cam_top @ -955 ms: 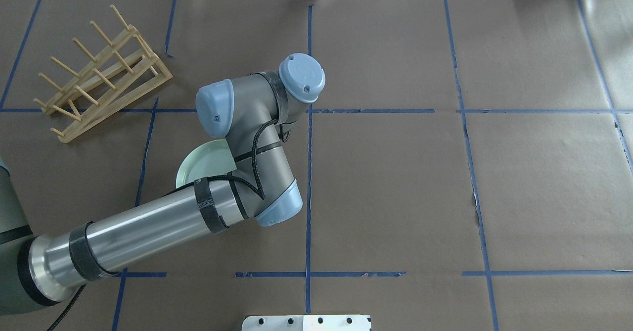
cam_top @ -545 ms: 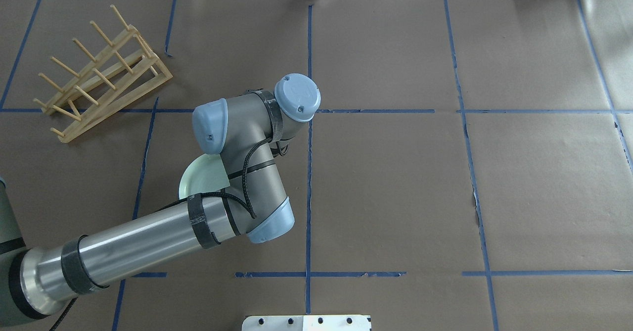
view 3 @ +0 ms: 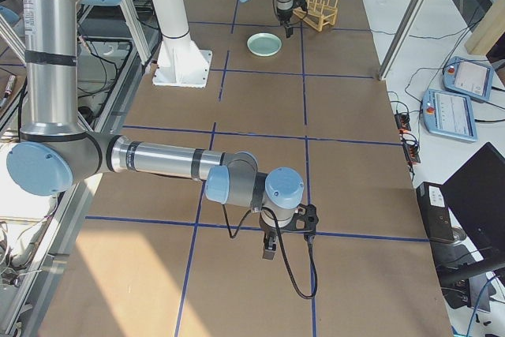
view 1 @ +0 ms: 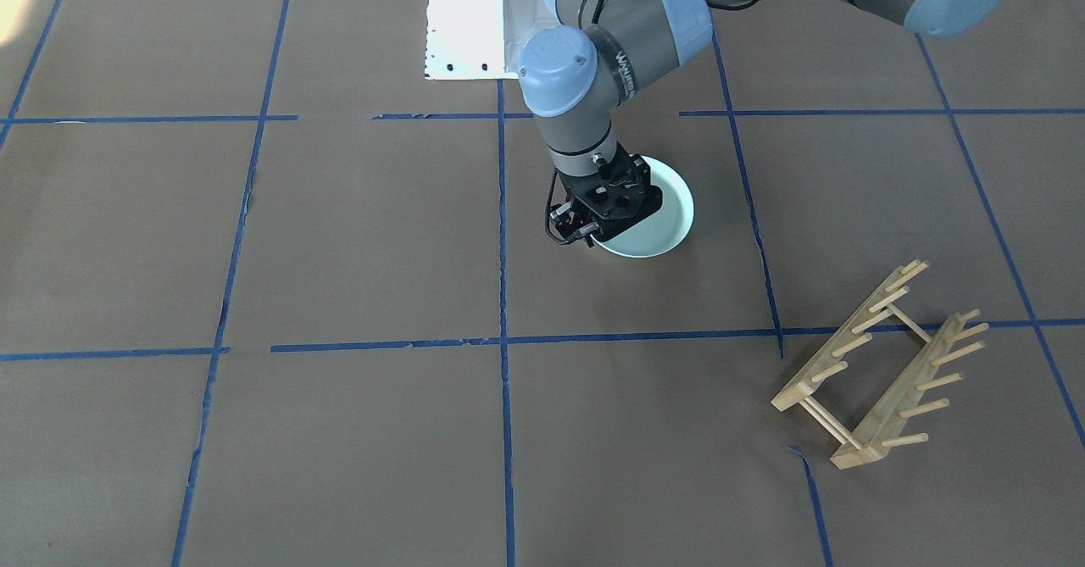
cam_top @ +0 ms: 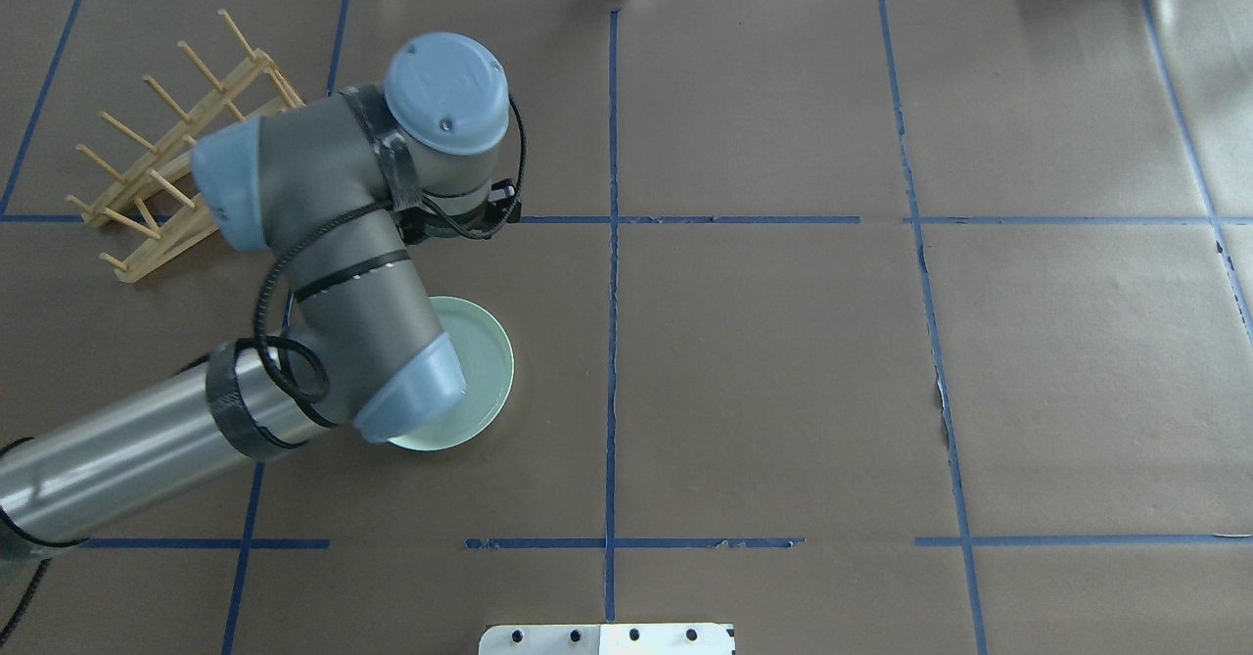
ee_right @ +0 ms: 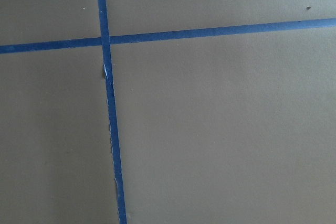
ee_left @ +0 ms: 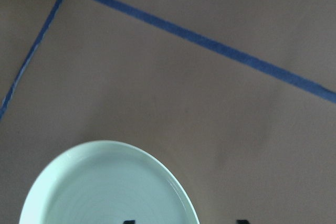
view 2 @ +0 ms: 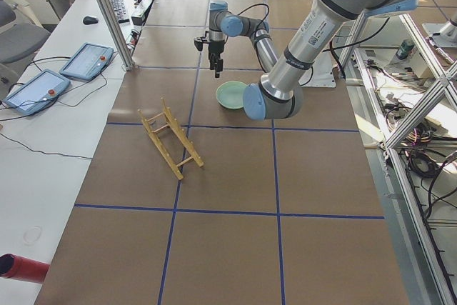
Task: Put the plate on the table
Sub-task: 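Open the left gripper and withdraw the left arm away from the plate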
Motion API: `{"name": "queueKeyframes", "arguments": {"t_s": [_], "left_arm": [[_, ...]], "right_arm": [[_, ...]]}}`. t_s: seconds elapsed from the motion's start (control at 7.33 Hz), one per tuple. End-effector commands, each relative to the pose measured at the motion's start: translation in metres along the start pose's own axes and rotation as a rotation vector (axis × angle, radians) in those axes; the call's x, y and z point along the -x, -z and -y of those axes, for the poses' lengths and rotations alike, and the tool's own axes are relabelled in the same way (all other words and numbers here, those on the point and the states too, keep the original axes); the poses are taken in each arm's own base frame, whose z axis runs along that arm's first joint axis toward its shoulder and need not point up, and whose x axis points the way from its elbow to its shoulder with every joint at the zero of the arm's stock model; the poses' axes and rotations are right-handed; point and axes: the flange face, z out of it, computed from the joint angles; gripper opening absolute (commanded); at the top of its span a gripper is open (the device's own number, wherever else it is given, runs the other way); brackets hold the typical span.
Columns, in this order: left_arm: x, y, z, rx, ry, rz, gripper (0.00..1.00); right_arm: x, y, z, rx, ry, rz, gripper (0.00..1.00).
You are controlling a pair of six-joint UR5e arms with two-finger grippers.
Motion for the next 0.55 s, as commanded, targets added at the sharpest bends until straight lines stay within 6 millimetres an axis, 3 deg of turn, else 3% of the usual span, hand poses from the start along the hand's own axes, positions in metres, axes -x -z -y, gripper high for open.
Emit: {"name": "queueKeyframes", "arguments": {"t_s": [0.0, 0.27, 0.41], "left_arm": [[0.111, 0.025, 0.108, -0.002, -0.248, -0.102, 1.0], [0.291, -0.01, 0.183, -0.024, -0.479, -0.199, 1.0], [0.392, -0.023, 0.2, -0.024, -0.575, -0.203, 1.0]], "right_arm": [[0.0, 0.0, 0.0, 0.0, 0.0, 0.0, 1.0], [0.0, 0.0, 0.0, 0.0, 0.0, 0.0, 1.0], [0.0, 0.0, 0.0, 0.0, 0.0, 0.0, 1.0]]}}
